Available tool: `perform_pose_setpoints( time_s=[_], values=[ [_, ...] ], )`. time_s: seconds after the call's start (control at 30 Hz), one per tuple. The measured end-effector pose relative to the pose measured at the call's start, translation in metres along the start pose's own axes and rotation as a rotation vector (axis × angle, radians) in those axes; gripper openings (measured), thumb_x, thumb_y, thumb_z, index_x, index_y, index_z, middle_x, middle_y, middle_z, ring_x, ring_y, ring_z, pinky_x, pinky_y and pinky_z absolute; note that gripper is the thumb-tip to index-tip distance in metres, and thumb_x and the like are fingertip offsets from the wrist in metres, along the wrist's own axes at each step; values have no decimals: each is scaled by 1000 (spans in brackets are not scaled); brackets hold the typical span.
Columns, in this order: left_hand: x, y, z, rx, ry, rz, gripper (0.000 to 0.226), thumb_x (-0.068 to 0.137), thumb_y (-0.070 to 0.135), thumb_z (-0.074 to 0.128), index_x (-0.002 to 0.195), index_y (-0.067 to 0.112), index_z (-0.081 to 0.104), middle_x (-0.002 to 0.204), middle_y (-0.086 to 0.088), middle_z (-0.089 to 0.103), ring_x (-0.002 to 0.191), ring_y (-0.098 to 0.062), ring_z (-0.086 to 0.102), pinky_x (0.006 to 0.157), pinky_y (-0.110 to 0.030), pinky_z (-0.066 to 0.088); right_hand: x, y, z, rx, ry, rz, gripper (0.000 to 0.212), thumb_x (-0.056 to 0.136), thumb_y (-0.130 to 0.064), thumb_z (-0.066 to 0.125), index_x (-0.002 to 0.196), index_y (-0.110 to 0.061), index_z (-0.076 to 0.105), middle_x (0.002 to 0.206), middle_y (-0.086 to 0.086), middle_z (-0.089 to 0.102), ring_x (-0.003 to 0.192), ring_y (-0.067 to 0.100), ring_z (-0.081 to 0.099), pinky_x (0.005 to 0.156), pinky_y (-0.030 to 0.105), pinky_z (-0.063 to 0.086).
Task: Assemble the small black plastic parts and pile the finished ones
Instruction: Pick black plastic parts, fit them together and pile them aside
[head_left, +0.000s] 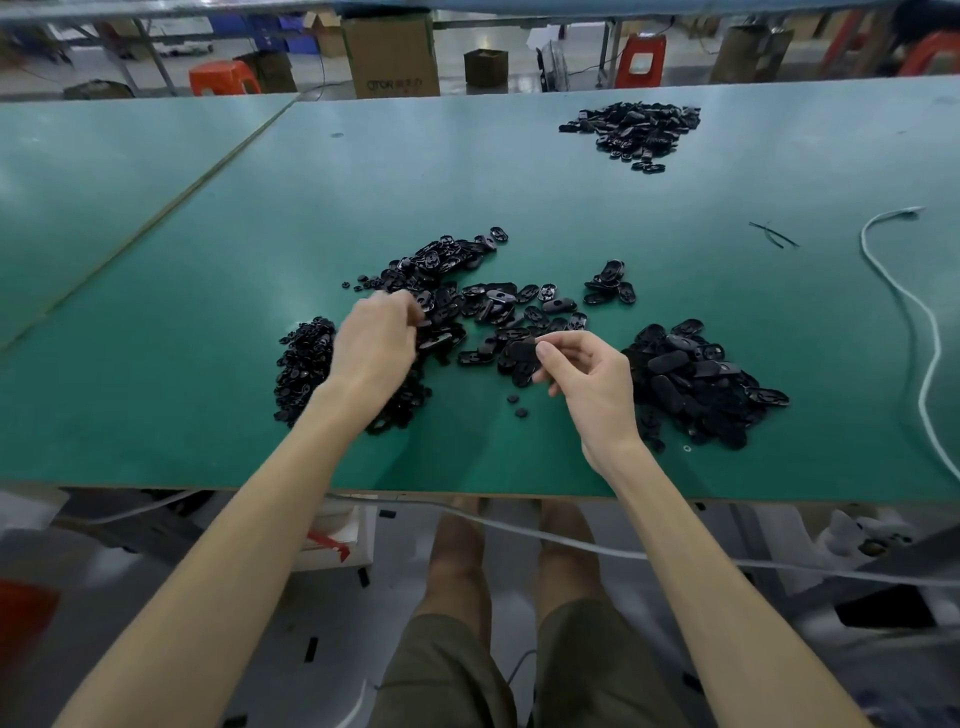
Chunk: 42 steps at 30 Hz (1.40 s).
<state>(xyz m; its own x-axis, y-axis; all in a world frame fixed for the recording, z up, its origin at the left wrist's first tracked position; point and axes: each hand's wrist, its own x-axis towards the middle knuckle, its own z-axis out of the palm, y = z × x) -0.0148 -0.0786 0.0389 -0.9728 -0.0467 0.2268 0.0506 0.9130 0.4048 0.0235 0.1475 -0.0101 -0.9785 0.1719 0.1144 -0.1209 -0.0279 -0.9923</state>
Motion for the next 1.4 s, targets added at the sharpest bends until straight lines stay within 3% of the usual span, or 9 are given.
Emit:
perform_pose_setpoints(
  time_s=[0.1, 0.3, 0.6, 0.83, 1.07, 1.27, 1.4],
  values=[
    [4, -18, 0, 176, -73, -34, 21, 100, 18, 66, 119, 9, 69, 119, -16, 63, 116, -34, 55, 102, -46, 47, 1, 1, 0, -4, -2, 0, 6, 96, -8, 71, 98, -12, 75, 79, -4, 75, 70, 9, 70, 58, 20, 50],
    [1, -21, 1, 173, 1, 36, 9, 97, 17, 70, 102, 14, 77, 107, -11, 70, 106, -31, 61, 100, -45, 47, 2, 1, 0, -20, -5, -2, 14, 97, -6, 68, 103, -16, 77, 84, -3, 77, 73, 9, 72, 60, 19, 51],
    [-2, -14, 1, 151, 113, 7, 14, 100, 15, 57, 99, 11, 71, 100, -9, 70, 99, -30, 62, 101, -42, 35, 1, -1, 1, -20, 16, -1, 13, 96, -5, 69, 98, -14, 77, 75, 1, 77, 69, 11, 73, 57, 19, 50],
    [-3, -8, -2, 61, 103, -16, 8, 101, 12, 56, 99, 9, 63, 92, -6, 68, 84, -27, 60, 95, -45, 45, 1, 1, 0, -32, 11, 3, 10, 95, -7, 71, 97, -14, 77, 76, -1, 76, 68, 9, 72, 57, 19, 50],
    [-8, -12, -5, -12, 49, -36, 8, 95, 8, 68, 102, 10, 63, 98, -5, 68, 93, -27, 64, 95, -49, 50, 2, 2, 0, -32, 1, 4, 10, 95, -7, 72, 98, -15, 77, 78, -5, 76, 68, 9, 72, 56, 19, 50],
    [-10, 7, -6, -490, -123, -66, 12, 88, 10, 80, 91, 19, 71, 79, 1, 74, 65, -6, 66, 67, -17, 51, 2, 3, 0, -30, -4, -5, 10, 95, -8, 72, 98, -16, 77, 78, -6, 76, 68, 8, 71, 58, 19, 50],
    [-18, 31, 4, -749, -252, 17, 11, 87, 8, 80, 96, 7, 73, 81, -13, 75, 65, -11, 67, 68, -15, 50, 2, 3, 1, -9, -9, -18, 7, 95, -13, 73, 99, -15, 79, 77, -3, 75, 65, 9, 68, 57, 20, 49]
  ],
)
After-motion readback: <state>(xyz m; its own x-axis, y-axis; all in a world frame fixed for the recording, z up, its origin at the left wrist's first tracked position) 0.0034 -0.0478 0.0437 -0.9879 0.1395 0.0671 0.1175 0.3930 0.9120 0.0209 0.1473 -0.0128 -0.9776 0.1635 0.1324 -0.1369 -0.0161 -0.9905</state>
